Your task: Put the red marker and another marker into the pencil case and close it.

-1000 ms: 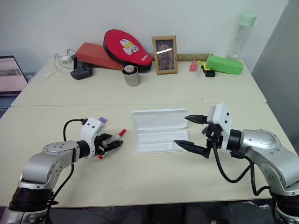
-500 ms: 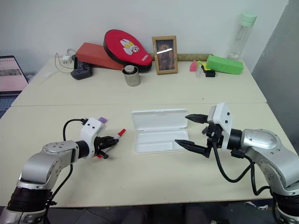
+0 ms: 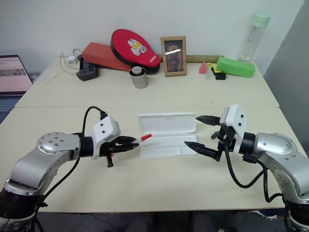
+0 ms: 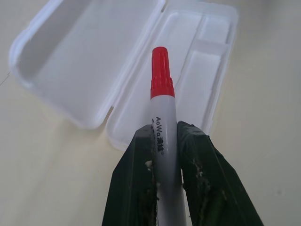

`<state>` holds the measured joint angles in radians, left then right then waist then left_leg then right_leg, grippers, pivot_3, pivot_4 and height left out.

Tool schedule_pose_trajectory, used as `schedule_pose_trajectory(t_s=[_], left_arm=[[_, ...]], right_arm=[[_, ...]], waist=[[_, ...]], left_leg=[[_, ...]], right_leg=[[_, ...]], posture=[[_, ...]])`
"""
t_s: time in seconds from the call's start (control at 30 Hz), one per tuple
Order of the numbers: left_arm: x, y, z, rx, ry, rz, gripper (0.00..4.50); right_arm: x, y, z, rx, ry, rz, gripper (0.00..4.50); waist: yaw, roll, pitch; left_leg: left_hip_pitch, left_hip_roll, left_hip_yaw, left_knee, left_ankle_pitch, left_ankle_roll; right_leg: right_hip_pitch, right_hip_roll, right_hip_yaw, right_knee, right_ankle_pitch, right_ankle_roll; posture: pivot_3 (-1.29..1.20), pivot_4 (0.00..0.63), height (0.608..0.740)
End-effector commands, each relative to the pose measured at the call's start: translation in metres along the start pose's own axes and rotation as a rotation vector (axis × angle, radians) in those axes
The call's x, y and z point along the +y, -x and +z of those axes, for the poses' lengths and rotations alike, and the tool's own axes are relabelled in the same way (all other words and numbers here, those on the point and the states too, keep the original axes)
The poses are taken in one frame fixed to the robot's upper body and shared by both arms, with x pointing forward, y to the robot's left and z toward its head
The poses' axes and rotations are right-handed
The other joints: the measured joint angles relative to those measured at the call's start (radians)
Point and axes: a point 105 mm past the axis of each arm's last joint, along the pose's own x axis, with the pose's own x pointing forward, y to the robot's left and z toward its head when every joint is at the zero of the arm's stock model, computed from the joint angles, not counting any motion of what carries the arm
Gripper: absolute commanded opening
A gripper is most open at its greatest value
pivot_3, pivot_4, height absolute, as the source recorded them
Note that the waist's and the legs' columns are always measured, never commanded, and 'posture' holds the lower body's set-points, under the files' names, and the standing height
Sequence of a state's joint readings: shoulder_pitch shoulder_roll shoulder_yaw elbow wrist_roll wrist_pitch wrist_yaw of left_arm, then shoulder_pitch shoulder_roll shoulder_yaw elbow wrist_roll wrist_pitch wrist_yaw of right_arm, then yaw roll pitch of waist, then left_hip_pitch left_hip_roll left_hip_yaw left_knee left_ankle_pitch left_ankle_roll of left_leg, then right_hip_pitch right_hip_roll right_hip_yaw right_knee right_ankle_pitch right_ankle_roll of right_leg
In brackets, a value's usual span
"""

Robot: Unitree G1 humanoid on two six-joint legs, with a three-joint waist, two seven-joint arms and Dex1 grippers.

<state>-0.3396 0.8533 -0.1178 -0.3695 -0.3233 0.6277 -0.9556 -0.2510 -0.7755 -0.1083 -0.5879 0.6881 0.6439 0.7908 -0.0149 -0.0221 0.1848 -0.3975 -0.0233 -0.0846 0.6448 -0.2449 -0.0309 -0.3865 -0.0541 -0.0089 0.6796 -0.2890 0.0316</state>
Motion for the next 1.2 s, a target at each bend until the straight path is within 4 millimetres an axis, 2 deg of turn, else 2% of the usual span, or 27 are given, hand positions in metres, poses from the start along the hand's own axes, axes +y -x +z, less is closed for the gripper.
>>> schedule_pose_trajectory(t_s=[0.03, 0.1, 0.17, 0.33, 0.4, 0.53, 0.7, 1.0, 1.03, 1.2], left_arm=[[0.000, -0.023, 0.018, -0.033, -0.120, -0.072, 0.41], [0.006, -0.044, 0.022, -0.018, -0.172, -0.084, 0.41], [0.013, -0.056, 0.024, -0.005, -0.203, -0.073, 0.41], [0.013, -0.079, 0.045, -0.057, -0.257, -0.119, 0.41], [0.013, -0.088, 0.047, -0.046, -0.292, -0.134, 0.41], [0.005, -0.090, 0.054, -0.095, -0.261, -0.192, 0.41], [0.009, -0.091, 0.045, -0.056, -0.266, -0.175, 0.41], [0.008, -0.095, 0.046, -0.061, -0.241, -0.172, 0.41], [0.008, -0.095, 0.046, -0.062, -0.240, -0.171, 1.12], [0.009, -0.095, 0.048, -0.068, -0.235, -0.166, 1.95]], right_arm=[[0.003, 0.008, 0.010, -0.010, 0.070, -0.035, 4.50], [0.001, 0.011, 0.007, 0.006, 0.075, -0.060, 4.50], [0.001, 0.013, 0.005, 0.016, 0.078, -0.075, 4.50], [0.005, 0.016, 0.003, 0.024, 0.072, -0.104, 4.50], [0.007, 0.018, 0.003, 0.025, 0.070, -0.118, 4.50], [0.011, 0.020, 0.003, 0.026, 0.064, -0.134, 4.50], [0.013, 0.023, 0.002, 0.031, 0.053, -0.150, 4.50], [0.012, 0.023, 0.001, 0.037, 0.046, -0.153, 4.50], [0.012, 0.023, 0.001, 0.037, 0.046, -0.152, 4.50], [0.012, 0.023, 0.000, 0.036, 0.044, -0.150, 4.50]], waist=[[-0.001, 0.000, 0.000], [0.008, 0.000, 0.000], [0.011, 0.000, 0.000], [0.002, 0.000, 0.000], [0.007, 0.000, 0.000], [0.000, 0.000, 0.000], [-0.003, 0.000, 0.000], [-0.004, 0.000, 0.000], [-0.004, 0.000, 0.000], [-0.004, 0.000, 0.000]], left_leg=[[0.000, 0.000, 0.000, 0.000, 0.000, 0.000], [0.000, 0.000, 0.002, 0.000, 0.000, 0.000], [-0.001, -0.001, 0.003, 0.001, 0.000, 0.000], [-0.001, 0.000, 0.004, 0.001, 0.000, 0.000], [-0.002, 0.000, 0.003, 0.001, 0.000, 0.000], [-0.001, 0.000, 0.003, 0.001, 0.000, 0.000], [-0.001, 0.000, 0.002, 0.001, 0.000, 0.000], [-0.001, 0.000, 0.002, 0.001, 0.000, 0.000], [-0.001, 0.000, 0.002, 0.001, 0.000, 0.000], [-0.001, 0.000, 0.002, 0.001, 0.000, 0.000]], right_leg=[[0.000, 0.000, 0.000, 0.000, 0.000, 0.000], [0.000, 0.001, -0.001, 0.001, 0.000, 0.000], [0.001, 0.001, -0.002, 0.000, 0.000, 0.001], [-0.001, 0.001, -0.001, 0.000, 0.000, 0.001], [-0.001, 0.001, -0.002, 0.000, 0.000, 0.000], [0.000, 0.001, -0.001, 0.001, 0.000, 0.001], [0.000, 0.001, -0.001, 0.001, 0.000, 0.001], [0.000, 0.001, -0.001, 0.001, 0.000, 0.001], [0.000, 0.001, -0.001, 0.001, 0.000, 0.001], [0.000, 0.001, -0.001, 0.001, 0.000, 0.001]], posture=[[0.00, 0.150, 0.740], [0.00, 0.150, 0.740], [0.00, 0.150, 0.740], [0.00, 0.150, 0.740], [0.00, 0.150, 0.740], [0.00, 0.150, 0.740], [0.00, 0.150, 0.740], [0.00, 0.150, 0.740], [0.00, 0.150, 0.740], [0.00, 0.150, 0.740]])
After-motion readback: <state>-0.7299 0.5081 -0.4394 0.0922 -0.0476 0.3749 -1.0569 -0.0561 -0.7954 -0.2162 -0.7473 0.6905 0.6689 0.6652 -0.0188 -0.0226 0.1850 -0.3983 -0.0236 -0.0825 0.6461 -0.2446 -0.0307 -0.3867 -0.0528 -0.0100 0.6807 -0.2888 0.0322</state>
